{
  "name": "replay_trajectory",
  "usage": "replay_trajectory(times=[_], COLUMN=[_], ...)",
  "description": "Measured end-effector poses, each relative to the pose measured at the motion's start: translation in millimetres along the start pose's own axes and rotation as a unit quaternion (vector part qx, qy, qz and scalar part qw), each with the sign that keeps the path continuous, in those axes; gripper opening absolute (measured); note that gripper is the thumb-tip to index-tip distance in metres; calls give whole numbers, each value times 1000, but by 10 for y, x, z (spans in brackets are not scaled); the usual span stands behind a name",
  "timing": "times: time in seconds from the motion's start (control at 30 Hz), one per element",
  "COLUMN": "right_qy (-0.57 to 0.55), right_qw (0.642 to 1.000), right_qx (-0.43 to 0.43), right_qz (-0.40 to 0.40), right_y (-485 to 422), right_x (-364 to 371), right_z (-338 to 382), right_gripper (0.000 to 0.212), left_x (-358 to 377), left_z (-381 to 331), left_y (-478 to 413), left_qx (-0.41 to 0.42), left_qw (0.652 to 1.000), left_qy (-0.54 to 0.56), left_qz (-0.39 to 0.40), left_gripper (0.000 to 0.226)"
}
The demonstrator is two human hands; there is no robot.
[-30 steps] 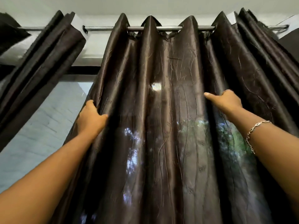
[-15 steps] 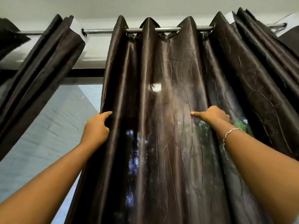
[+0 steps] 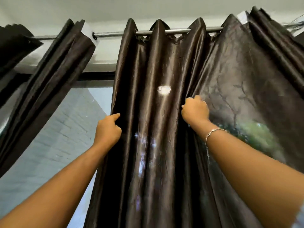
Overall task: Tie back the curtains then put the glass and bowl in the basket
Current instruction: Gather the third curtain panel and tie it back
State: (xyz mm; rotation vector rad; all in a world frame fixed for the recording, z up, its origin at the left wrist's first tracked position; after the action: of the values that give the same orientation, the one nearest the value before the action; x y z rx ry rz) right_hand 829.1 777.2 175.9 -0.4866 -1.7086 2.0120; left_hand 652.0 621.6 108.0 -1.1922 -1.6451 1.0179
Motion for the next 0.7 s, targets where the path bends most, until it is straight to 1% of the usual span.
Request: replay_trajectory(times=[0.2, 0.33, 0.4, 0.5, 0.63, 0.7], right_qy=[-103, -159, -178, -178, -128, -115], right_qw=[992, 982, 978, 979, 991, 992], right_qx=[-61, -94, -100, -83, -12, 21], right_qz=[25, 41, 46, 51, 46, 46], right_y=[5, -11, -45, -39, 122, 220], right_x=[56, 99, 86, 59, 52, 27], right_z=[966, 1577, 1743, 1673, 1221, 976], right_gripper=[25, 27, 28, 29, 31, 34], left_x=[-424, -602, -646, -658, -562, -479], left_z=[125, 107, 84, 40, 30, 17], left_y=[-136, -190, -201, -187, -148, -105], left_qx=[4, 10, 16, 35, 18, 11], left_qw=[999, 1000, 1000, 999, 998, 997], left_qy=[-41, -23, -2, 28, 43, 48], left_qz=[1, 7, 6, 15, 44, 51], left_gripper=[51, 36, 36, 39, 57, 62])
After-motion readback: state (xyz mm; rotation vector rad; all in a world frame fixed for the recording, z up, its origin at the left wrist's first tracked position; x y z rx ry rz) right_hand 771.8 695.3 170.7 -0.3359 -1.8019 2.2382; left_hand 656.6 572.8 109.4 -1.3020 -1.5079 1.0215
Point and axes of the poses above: each hand's wrist, its own y-axis away from the middle knuckle, its own x-axis out of the palm, z = x × y, the point moved 2 cm from there along -y, towards the middle knuckle, and after that the axes turned 7 degrees about -z, right-handed, at the moved point
